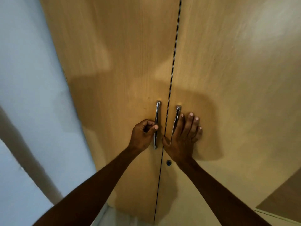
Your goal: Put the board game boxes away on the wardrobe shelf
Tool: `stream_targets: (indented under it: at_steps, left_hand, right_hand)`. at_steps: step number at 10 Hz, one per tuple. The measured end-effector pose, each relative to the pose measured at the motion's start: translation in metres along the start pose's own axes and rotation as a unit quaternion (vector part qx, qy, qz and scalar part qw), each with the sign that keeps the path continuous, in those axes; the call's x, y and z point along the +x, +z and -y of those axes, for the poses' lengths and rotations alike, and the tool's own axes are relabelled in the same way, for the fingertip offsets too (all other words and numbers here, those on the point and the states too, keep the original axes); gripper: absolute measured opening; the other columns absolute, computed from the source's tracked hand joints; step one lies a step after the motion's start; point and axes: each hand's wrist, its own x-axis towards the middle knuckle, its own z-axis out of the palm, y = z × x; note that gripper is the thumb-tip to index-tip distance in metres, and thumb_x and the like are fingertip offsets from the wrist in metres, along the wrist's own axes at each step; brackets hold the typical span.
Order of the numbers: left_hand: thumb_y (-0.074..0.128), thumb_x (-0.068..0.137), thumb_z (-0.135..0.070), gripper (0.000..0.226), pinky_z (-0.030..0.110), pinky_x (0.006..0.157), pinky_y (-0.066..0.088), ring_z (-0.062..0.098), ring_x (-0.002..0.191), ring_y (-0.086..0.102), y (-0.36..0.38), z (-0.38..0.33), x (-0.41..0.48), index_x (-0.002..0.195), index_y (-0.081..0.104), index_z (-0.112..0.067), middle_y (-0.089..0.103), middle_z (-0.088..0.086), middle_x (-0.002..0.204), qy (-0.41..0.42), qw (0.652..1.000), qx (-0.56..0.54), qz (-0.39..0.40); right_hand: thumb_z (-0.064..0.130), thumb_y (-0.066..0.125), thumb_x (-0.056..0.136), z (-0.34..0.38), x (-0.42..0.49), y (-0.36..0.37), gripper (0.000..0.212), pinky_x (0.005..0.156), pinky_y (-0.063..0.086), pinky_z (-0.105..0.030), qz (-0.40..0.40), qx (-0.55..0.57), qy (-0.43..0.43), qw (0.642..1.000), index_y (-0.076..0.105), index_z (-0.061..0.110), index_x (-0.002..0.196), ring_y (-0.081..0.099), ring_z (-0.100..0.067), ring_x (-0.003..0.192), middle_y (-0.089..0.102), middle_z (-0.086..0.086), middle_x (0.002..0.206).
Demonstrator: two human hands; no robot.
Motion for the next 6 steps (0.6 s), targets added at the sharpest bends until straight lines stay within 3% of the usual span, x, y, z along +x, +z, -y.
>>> stream_targets:
  at_steps: [1,2,3,4,5,6]
  left_hand:
    - [0.06,0.095,-0.025,0.017,0.015,0.082,0.05,-0.002,0.094,0.063,-0.009,0.001,-0.014,0.109,0.069,-0.019,0.07,-0.011,0.099,0.031,0.997,0.073,-0.009]
    - [0.052,0.097,-0.041,0.031,0.029,0.092,0.05,0.006,0.108,0.059,-0.026,0.007,-0.05,0.118,0.066,-0.024,0.068,-0.009,0.115,0.047,0.981,0.185,-0.033]
    - [0.048,0.094,-0.053,0.048,0.031,0.097,0.047,0.012,0.119,0.055,-0.05,0.007,-0.09,0.128,0.061,-0.023,0.064,-0.003,0.129,0.076,0.956,0.274,-0.066]
    - [0.041,0.09,-0.064,0.064,0.042,0.11,0.039,0.022,0.136,0.043,-0.075,-0.005,-0.131,0.141,0.049,-0.026,0.05,0.004,0.147,0.038,0.93,0.354,-0.088]
    - [0.034,0.086,-0.072,0.075,0.053,0.119,0.02,0.025,0.15,0.018,-0.089,-0.024,-0.179,0.15,0.033,-0.032,0.024,0.004,0.162,-0.016,0.906,0.411,-0.095]
    - [0.031,0.085,-0.075,0.08,0.054,0.121,0.004,0.023,0.153,-0.002,-0.112,-0.048,-0.236,0.154,0.02,-0.035,0.004,0.001,0.166,-0.034,0.874,0.471,-0.118]
  right_hand:
    - [0.07,0.054,0.076,-0.004,-0.004,-0.008,0.109,0.119,0.007,-0.059,0.018,0.04,-0.022,0.999,0.011,0.007,0.154,0.0,-0.04,0.149,0.001,-0.02,0.161]
    - [0.071,0.056,0.074,-0.008,-0.016,-0.019,0.113,0.118,0.007,-0.062,0.052,0.094,-0.044,0.993,0.006,0.01,0.155,-0.005,-0.037,0.15,-0.002,-0.018,0.163]
    - [0.076,0.055,0.072,-0.005,-0.037,-0.032,0.118,0.118,0.004,-0.062,0.118,0.147,-0.058,0.98,-0.001,0.015,0.155,-0.013,-0.033,0.15,-0.01,-0.014,0.163]
    - [0.084,0.048,0.069,0.0,-0.06,-0.05,0.121,0.118,0.001,-0.062,0.179,0.143,-0.09,0.969,-0.009,0.021,0.155,-0.02,-0.031,0.149,-0.019,-0.01,0.162]
    - [0.088,0.045,0.066,0.007,-0.08,-0.072,0.121,0.117,-0.007,-0.059,0.208,0.148,-0.114,0.96,-0.013,0.026,0.154,-0.026,-0.029,0.147,-0.025,-0.008,0.161]
    - [0.089,0.045,0.066,0.022,-0.105,-0.105,0.121,0.115,-0.01,-0.057,0.234,0.172,-0.152,0.945,-0.017,0.03,0.152,-0.03,-0.028,0.146,-0.03,-0.006,0.159]
